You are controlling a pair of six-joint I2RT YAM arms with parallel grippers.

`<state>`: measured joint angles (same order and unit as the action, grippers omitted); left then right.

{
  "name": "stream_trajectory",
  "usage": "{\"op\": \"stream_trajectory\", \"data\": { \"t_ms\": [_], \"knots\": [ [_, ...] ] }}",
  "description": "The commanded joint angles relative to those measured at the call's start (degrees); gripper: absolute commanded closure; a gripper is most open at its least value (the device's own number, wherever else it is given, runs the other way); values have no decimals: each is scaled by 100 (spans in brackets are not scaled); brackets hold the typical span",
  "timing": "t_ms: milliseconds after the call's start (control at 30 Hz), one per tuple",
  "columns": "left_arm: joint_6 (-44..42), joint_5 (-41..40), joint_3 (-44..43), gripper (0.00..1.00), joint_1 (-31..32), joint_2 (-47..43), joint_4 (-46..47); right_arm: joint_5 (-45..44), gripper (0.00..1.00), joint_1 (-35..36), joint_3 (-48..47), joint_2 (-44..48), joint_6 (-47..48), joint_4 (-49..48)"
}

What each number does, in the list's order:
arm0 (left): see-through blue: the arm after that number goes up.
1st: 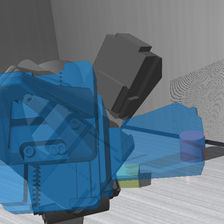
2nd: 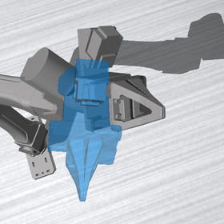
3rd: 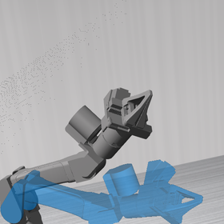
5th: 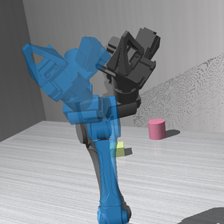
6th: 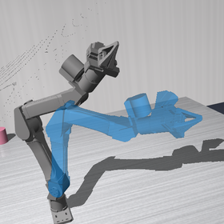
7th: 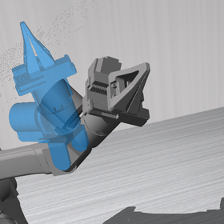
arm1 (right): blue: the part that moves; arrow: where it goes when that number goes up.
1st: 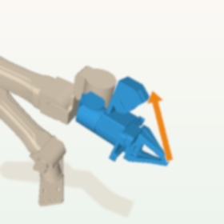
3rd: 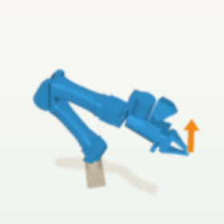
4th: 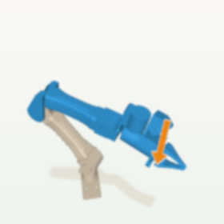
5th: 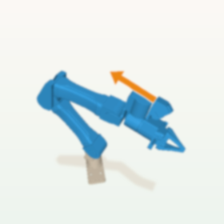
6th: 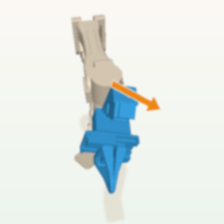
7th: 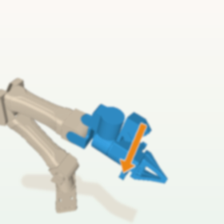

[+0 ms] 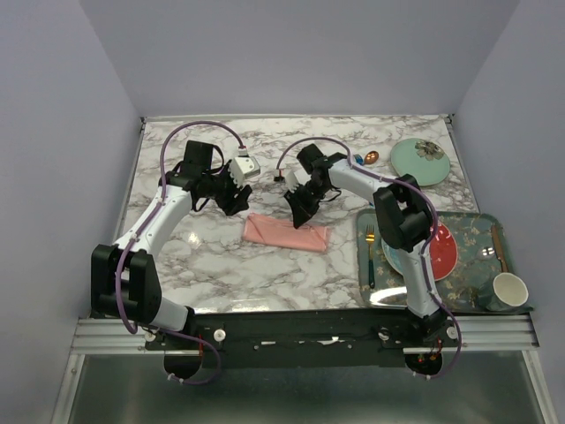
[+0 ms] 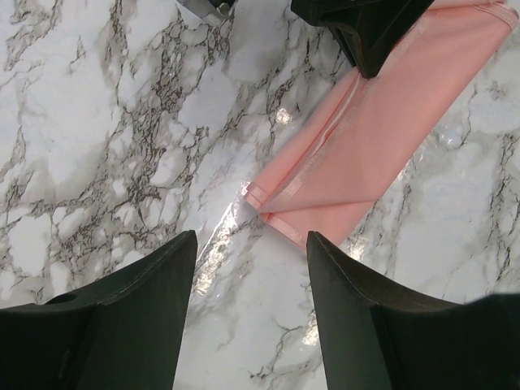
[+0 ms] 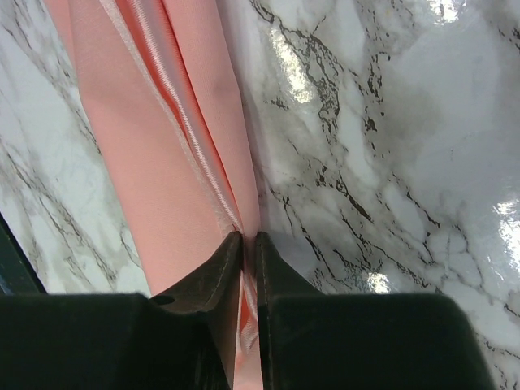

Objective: Fold the napkin into a case and place the utensils inside
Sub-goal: Pick up the smaller rectangle-folded napkin from the center of the board, then turn over the smaller rectangle-folded napkin at the center of the board.

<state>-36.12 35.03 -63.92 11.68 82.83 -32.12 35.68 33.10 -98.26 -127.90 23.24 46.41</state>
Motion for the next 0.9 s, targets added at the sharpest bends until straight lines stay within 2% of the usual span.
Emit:
{"op": "stream_trajectory", "data": {
  "t_ms": [0, 33, 233, 467, 667, 867],
  "knots": [
    [70, -154, 82, 33, -52, -144, 144, -158, 96, 56, -97, -157, 171, 210],
    [79, -163, 90, 32, -52, -144, 144, -175, 99, 56, -97, -131, 189, 228],
    [158, -198, 125, 33, -78, -153, 188, -263, 99, 12, -62, 211, 181, 228],
    [395, -268, 152, 32, -201, -162, 320, -852, 99, -23, -44, 722, 172, -246],
    [711, -391, 38, 32, -447, -65, 408, -1589, 99, -23, 26, 1021, 338, -896],
    [1080, -409, -129, 31, -878, 84, 435, -2354, 99, 3, 237, 1188, 672, -1942]
  ]
}}
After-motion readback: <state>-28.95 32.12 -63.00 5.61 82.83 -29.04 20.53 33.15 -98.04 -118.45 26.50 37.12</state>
